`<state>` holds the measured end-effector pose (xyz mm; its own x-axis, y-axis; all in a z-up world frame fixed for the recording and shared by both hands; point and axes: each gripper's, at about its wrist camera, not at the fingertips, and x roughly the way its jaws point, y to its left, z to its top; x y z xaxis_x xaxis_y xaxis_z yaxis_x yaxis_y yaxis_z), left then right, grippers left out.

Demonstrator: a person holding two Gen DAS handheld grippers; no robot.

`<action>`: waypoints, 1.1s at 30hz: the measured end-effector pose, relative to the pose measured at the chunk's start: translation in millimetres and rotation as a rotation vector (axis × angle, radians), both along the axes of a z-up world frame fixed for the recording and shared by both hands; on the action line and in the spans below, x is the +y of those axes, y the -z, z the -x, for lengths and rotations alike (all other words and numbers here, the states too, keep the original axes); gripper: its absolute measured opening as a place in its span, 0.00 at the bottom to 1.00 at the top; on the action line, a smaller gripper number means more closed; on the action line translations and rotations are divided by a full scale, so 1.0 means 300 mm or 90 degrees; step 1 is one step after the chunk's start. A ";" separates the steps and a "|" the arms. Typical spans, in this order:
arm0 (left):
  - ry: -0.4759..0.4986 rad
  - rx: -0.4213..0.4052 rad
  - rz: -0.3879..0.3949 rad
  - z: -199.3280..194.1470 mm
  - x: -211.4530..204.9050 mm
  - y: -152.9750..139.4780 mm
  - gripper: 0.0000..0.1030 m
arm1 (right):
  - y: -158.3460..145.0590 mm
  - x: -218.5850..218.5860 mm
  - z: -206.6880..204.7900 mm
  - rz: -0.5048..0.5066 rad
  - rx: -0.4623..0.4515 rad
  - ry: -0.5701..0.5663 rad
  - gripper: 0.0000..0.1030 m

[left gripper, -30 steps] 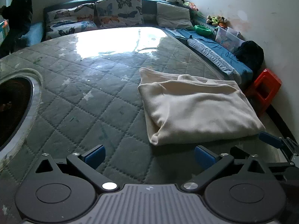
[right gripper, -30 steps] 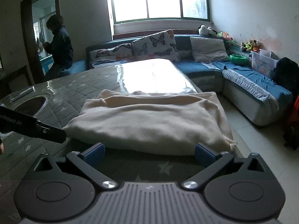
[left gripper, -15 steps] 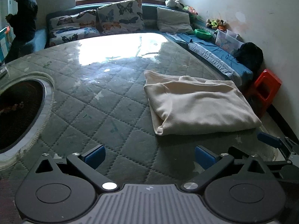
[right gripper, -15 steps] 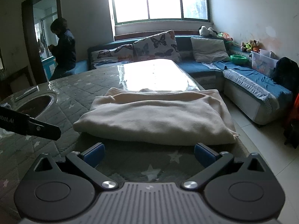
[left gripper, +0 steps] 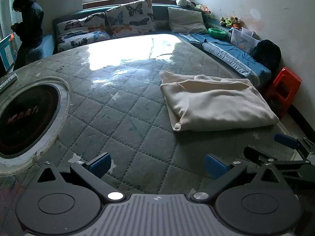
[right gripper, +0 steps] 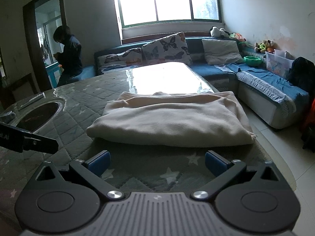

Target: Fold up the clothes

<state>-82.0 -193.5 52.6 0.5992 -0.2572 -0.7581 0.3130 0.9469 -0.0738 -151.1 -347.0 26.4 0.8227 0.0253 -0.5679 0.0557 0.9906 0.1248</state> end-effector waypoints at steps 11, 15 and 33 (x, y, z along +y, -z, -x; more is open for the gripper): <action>0.000 0.010 0.000 0.009 -0.003 0.000 1.00 | 0.002 -0.005 0.023 -0.011 -0.004 0.010 1.00; 0.003 0.010 0.000 0.013 -0.008 -0.001 1.00 | 0.005 0.002 0.024 -0.013 -0.003 0.005 1.00; -0.001 0.024 -0.005 0.005 -0.017 0.020 1.00 | 0.011 0.008 0.020 -0.019 -0.002 0.005 1.00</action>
